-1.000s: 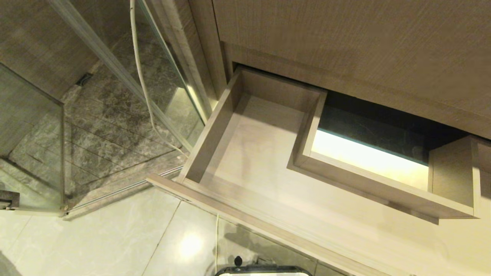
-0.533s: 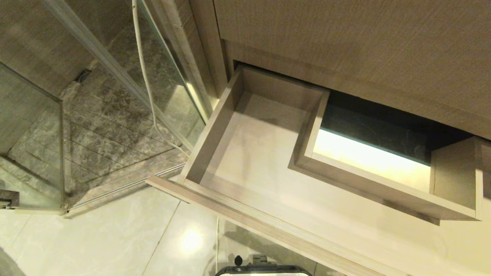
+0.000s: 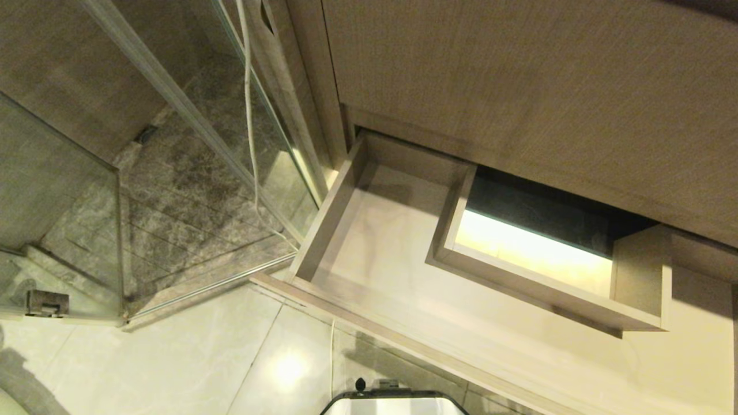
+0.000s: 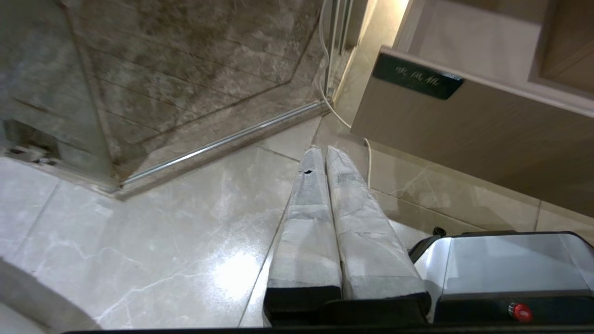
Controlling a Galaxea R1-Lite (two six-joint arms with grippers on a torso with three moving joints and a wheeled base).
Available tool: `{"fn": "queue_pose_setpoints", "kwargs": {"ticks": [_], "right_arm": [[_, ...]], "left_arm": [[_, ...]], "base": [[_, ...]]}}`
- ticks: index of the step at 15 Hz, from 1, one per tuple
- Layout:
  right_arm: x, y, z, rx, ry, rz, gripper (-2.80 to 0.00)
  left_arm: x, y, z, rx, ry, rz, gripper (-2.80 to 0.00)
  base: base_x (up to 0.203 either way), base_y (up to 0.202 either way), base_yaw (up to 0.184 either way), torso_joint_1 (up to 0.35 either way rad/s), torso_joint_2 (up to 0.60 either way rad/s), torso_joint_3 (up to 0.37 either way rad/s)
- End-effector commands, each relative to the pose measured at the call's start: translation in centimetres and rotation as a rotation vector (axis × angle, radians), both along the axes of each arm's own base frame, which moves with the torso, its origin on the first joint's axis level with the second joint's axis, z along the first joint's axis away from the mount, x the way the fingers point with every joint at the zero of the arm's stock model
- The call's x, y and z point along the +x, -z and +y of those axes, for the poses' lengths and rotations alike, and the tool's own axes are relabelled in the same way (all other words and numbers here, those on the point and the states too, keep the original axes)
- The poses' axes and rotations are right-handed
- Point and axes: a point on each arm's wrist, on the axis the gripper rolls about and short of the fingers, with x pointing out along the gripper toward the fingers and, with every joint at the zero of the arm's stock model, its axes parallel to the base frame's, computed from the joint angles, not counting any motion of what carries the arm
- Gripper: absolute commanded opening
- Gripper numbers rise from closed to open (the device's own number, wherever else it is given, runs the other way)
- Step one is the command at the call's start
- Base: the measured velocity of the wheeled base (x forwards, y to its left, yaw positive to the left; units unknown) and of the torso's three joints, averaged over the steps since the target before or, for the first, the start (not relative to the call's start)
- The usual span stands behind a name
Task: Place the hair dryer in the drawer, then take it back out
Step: Pick up the hairdryer
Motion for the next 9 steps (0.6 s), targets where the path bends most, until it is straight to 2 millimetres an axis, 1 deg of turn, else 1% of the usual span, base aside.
{"fn": "queue_pose_setpoints", "kwargs": {"ticks": [1,2,3,4,6,9], "right_arm": [[0.03,1.18,0.01,0.001,-0.001,0.000,-2.80],[0.03,1.18,0.01,0.000,-0.001,0.000,-2.80],[0.03,1.18,0.01,-0.001,-0.001,0.000,-2.80],[0.03,1.18,0.01,-0.001,-0.001,0.000,-2.80],[0.03,1.18,0.01,0.002,-0.001,0.000,-2.80],[0.03,1.18,0.01,0.002,-0.001,0.000,-2.80]], "left_arm": [[0.01,0.04,0.00,0.000,0.000,0.002,-2.80],[0.01,0.04,0.00,0.000,0.000,0.002,-2.80],[0.01,0.04,0.00,0.000,0.000,0.002,-2.80],[0.01,0.04,0.00,0.000,0.000,0.002,-2.80],[0.01,0.04,0.00,0.000,0.000,0.002,-2.80],[0.01,0.04,0.00,0.000,0.000,0.002,-2.80]], "base": [[0.000,0.000,0.000,0.040,-0.47,-0.219],[0.000,0.000,0.000,0.025,-0.48,-0.208],[0.000,0.000,0.000,0.239,-0.50,-0.212],[0.000,0.000,0.000,0.318,-0.49,-0.234],[0.000,0.000,0.000,0.430,-0.49,-0.241],[0.000,0.000,0.000,0.319,-0.51,-0.243]]}}
